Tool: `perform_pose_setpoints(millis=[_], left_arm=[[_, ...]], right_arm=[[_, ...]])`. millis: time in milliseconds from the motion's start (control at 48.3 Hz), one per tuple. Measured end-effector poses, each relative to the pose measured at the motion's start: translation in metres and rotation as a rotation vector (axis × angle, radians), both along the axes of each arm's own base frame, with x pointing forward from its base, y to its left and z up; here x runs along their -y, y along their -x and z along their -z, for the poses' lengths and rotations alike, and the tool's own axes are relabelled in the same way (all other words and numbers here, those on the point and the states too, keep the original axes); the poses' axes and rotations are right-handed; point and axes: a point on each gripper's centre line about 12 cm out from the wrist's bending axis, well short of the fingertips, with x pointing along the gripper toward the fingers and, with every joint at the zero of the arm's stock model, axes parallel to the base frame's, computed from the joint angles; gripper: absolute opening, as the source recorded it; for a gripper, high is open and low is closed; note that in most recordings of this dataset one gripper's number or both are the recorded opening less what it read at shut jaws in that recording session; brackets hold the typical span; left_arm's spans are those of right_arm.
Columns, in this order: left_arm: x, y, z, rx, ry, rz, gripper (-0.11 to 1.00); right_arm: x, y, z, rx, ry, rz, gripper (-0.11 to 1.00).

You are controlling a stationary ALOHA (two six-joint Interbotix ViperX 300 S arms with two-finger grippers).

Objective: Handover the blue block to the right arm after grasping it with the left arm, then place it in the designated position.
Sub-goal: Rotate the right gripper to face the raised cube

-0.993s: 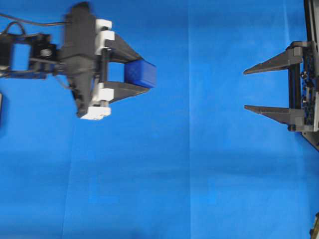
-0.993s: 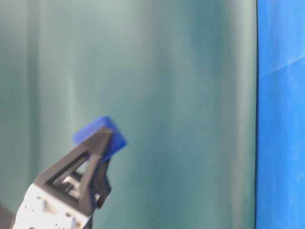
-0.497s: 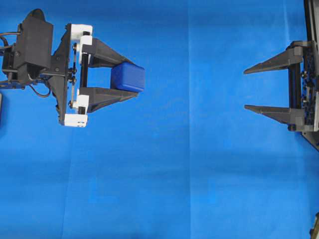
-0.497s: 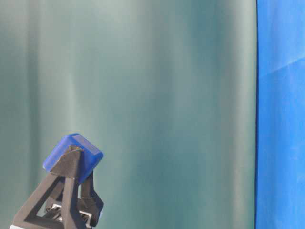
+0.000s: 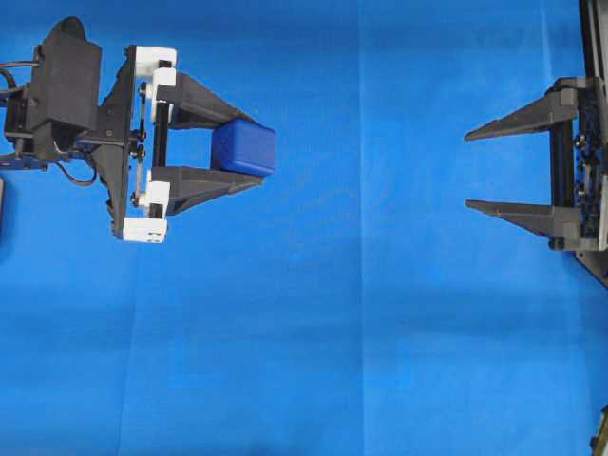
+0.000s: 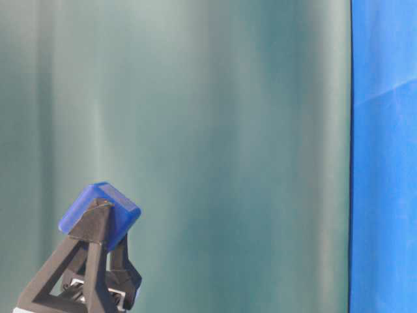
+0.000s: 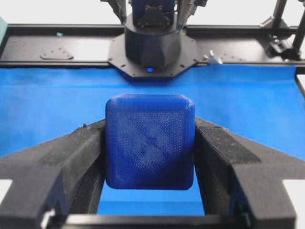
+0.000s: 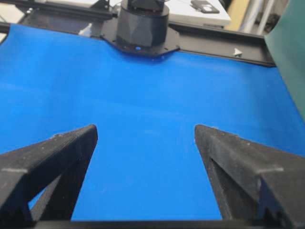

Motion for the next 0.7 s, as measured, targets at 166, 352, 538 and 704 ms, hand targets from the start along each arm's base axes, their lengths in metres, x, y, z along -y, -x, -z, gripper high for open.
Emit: perform_pose_setpoints(millis=[166, 352, 538, 704], left_arm=[[0.0, 0.0, 0.0, 0.0, 0.002, 0.0, 0.46], [0.0, 0.0, 0.001, -0.002, 0.002, 0.0, 0.46], [0.0, 0.0, 0.002, -0.005, 0.003, -0.001, 0.46], [0.0, 0.0, 0.001, -0.003, 0.003, -0.001, 0.46]], right_arm=[[-0.001, -0.001, -0.006, 0.014, 0.057, -0.01, 0.96], [-0.003, -0.003, -0.014, 0.013, 0.228, -0.036, 0.96], [-0.005, -0.004, -0.018, -0.002, 0.479, -0.063, 0.96], [-0.006, -0.004, -0.021, 0.008, 0.746, -0.091, 0.96]])
